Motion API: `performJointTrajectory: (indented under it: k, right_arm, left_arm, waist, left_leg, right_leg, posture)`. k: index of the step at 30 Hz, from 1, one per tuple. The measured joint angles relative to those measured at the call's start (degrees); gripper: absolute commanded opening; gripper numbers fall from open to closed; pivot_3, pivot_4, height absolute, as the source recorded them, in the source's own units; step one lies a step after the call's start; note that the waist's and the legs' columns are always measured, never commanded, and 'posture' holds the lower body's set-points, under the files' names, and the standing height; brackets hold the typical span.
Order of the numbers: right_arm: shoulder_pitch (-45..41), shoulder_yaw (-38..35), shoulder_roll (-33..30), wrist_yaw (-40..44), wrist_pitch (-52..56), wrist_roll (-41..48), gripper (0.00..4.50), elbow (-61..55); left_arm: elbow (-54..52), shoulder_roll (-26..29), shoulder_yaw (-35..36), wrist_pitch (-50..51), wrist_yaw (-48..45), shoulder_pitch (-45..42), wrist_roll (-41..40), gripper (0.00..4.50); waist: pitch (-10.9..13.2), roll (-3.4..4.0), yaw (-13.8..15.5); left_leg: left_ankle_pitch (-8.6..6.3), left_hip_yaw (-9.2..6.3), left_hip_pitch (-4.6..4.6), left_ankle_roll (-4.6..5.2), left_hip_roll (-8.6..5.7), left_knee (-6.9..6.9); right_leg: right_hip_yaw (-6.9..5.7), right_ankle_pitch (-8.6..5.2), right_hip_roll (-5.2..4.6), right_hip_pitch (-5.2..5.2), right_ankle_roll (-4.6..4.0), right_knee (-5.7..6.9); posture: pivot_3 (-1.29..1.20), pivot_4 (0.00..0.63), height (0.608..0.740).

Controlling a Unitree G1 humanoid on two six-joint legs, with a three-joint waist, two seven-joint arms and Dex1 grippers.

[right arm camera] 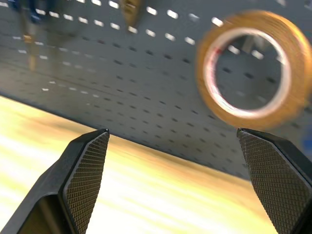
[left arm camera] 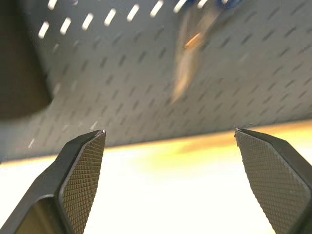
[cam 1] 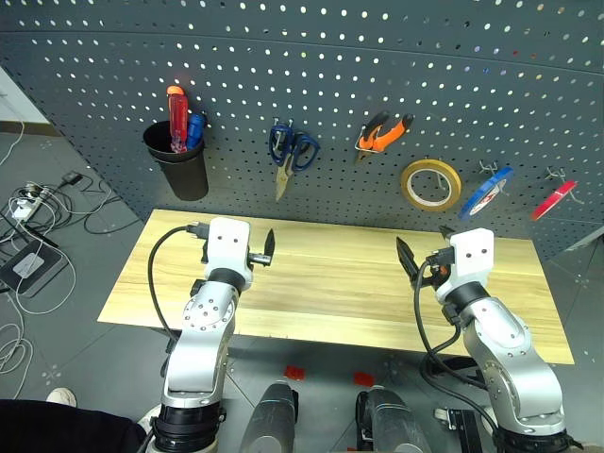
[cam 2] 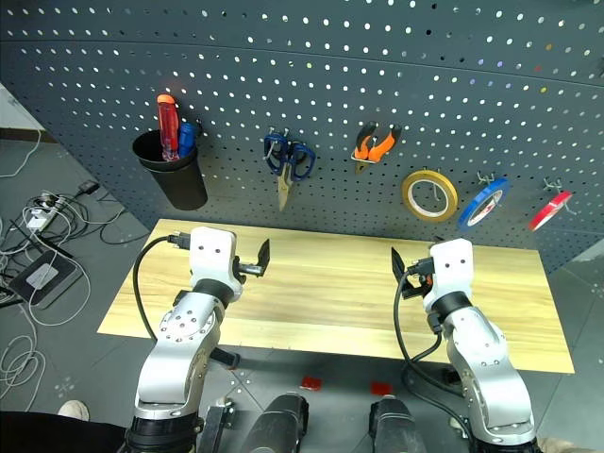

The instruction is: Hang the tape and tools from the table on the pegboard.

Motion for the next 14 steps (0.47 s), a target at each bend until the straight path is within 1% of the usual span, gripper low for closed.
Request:
performJointTrajectory:
  k: [2,7,14]
  right_arm:
    - [0.53,-0.47,0.69,-1.66,0.26,-1.37,4.50,1.07]
    - [2.60,-2.43,3.10,-6.09,4.27,-3.59,4.50,4.19]
    - [5.27,-3.38,5.57,-7.08,5.67,-3.42,4.50,6.83]
  left_arm:
    - [0.32,-1.06,1.23,1.06,0.29,1.05,-1.23,4.47]
    - [0.95,-0.78,2.09,3.07,-0.05,4.58,-2.70,4.47]
    - [1.09,-0.50,1.90,3.45,-1.00,6.07,-4.02,4.47]
  waist:
    - [-0.13,0.01,0.00]
    - [-0.33,0.05,-0.04]
    - [-0.49,0.12,-0.07]
  left_leg:
    - [0.00,0.00,0.00,0.01,0.00,0.00]
    - [-0.01,0.01,0.02,0.01,0.01,-0.04]
    - [-0.03,0.04,0.04,0.05,0.01,-0.05]
  right_leg:
    - [0.00,0.00,0.00,0.01,0.00,-0.01]
    - [0.03,0.00,0.00,0.01,0.00,-0.03]
    - [0.07,0.00,0.01,0.02,0.00,-0.06]
  posture:
    - [0.15,0.203,0.740]
    - [0.15,0.203,0.740]
    - [0.14,0.202,0.740]
